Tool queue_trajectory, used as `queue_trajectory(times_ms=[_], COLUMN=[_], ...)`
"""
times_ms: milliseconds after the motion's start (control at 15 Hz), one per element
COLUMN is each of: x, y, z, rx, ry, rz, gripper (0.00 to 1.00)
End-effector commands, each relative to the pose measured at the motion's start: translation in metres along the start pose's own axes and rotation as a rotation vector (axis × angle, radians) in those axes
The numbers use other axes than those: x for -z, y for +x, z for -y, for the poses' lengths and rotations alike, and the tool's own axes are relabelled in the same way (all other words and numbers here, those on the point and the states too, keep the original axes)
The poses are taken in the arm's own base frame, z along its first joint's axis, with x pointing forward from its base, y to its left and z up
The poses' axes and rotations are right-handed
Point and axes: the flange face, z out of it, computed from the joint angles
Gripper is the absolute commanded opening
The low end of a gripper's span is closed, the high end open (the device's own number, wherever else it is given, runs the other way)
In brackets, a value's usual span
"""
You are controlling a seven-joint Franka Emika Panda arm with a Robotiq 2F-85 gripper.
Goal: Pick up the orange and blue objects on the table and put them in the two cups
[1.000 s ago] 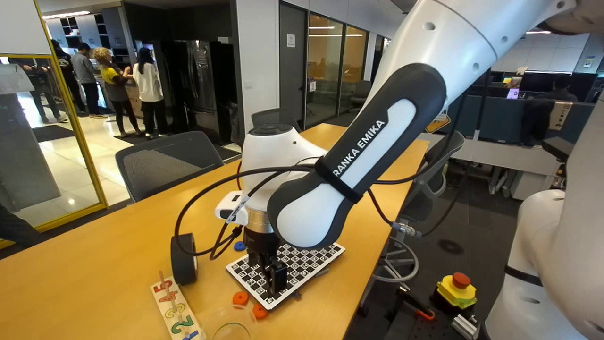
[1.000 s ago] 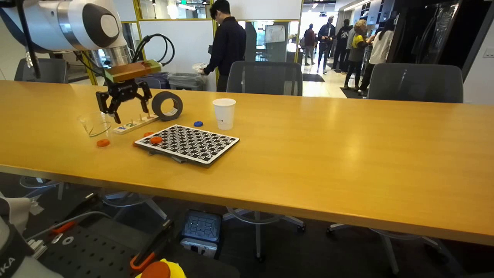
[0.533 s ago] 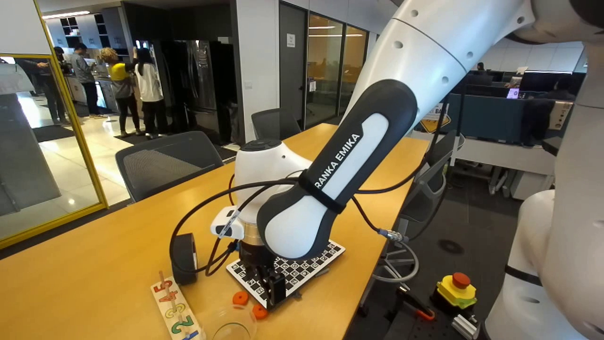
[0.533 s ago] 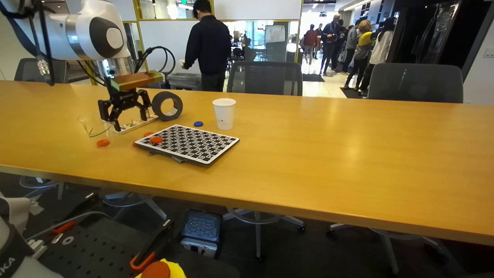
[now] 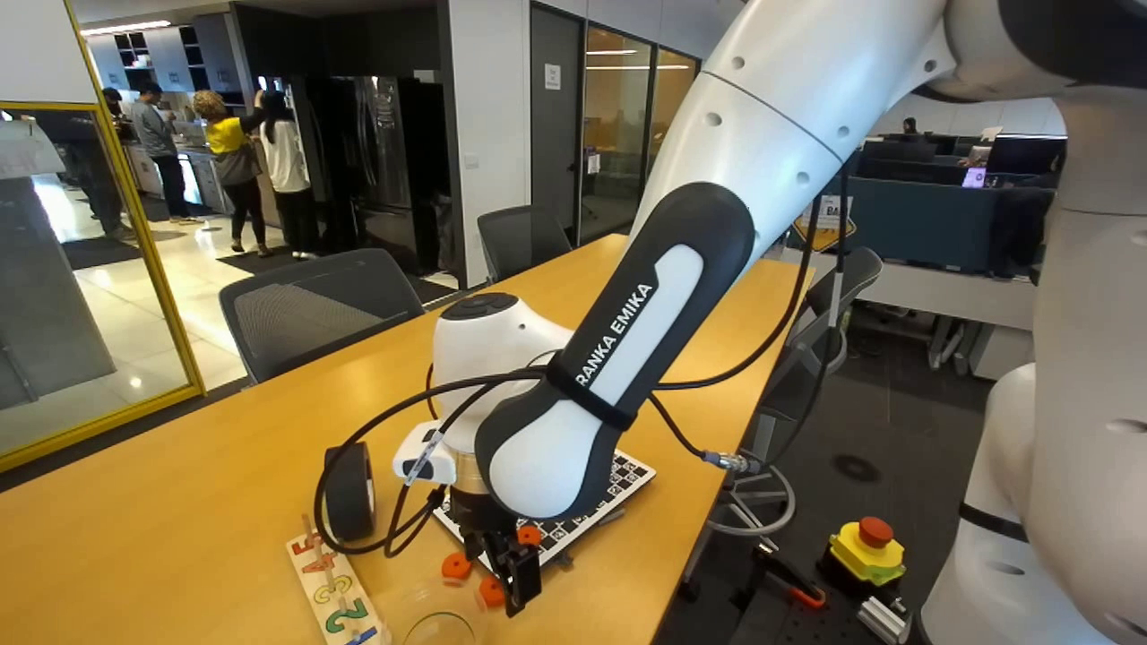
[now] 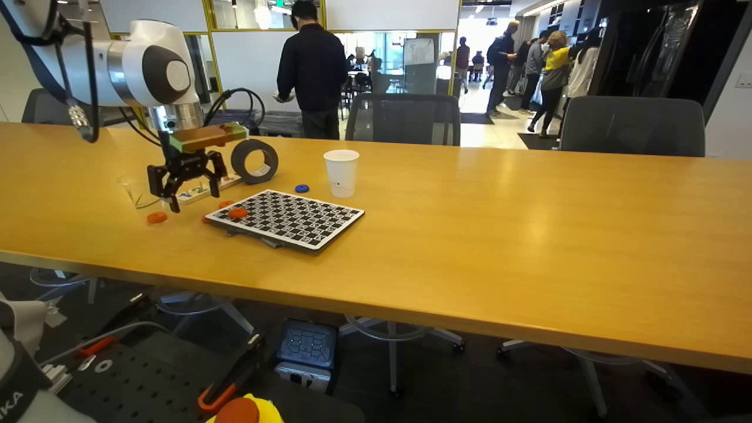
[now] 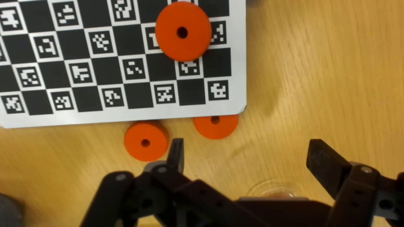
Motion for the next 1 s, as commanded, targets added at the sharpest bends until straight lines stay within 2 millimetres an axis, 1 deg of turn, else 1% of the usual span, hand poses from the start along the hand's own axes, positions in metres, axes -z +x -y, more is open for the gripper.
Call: queue_trajectory(times_ms=[0, 467, 933], x=[-0.009, -0.023, -0.026], y=[0.004, -0.002, -0.004], z=[-0.012, -0.024, -0.031], rx=[0.016, 0.020, 0.028], ry=[0.016, 0.030, 0.039], rz=[-0.013, -0.024, -0.040], gripper=[1.00, 1.00, 1.00])
